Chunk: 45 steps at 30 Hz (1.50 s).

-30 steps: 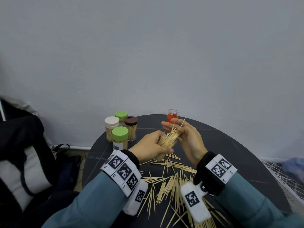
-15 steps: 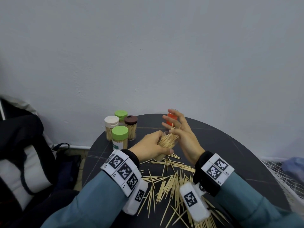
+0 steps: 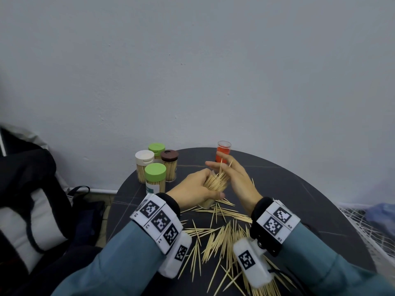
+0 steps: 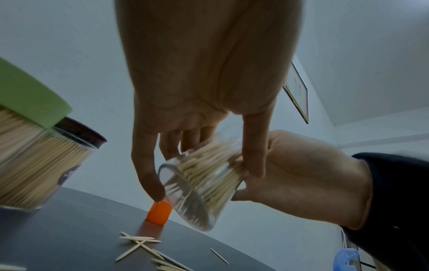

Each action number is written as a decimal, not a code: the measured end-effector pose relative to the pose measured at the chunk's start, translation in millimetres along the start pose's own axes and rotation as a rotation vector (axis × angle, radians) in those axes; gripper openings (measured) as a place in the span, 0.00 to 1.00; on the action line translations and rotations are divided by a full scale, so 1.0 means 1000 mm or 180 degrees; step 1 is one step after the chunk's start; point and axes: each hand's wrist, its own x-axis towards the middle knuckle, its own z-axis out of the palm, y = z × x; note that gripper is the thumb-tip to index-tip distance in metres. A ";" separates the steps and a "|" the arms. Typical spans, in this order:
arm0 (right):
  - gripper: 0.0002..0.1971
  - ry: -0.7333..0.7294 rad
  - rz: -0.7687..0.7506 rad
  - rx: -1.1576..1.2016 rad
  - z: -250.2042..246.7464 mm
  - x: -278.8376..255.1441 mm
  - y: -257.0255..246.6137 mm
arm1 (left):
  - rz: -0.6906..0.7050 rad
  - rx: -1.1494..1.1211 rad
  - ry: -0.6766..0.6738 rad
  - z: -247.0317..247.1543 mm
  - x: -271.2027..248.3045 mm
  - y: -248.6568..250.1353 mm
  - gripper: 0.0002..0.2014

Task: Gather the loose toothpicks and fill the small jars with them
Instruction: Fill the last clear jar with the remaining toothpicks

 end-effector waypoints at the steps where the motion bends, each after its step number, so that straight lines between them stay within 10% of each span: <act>1: 0.16 0.0023 -0.0037 -0.0020 -0.001 0.001 -0.001 | -0.0003 0.0007 0.0003 0.000 0.000 0.000 0.14; 25: 0.19 -0.0333 0.0660 -0.0460 -0.006 0.001 0.000 | 0.0068 0.0080 0.0116 -0.005 0.002 -0.004 0.15; 45: 0.02 0.0237 -0.0775 -0.1736 -0.006 -0.002 -0.016 | 0.0260 0.1198 0.1430 -0.016 0.007 -0.014 0.24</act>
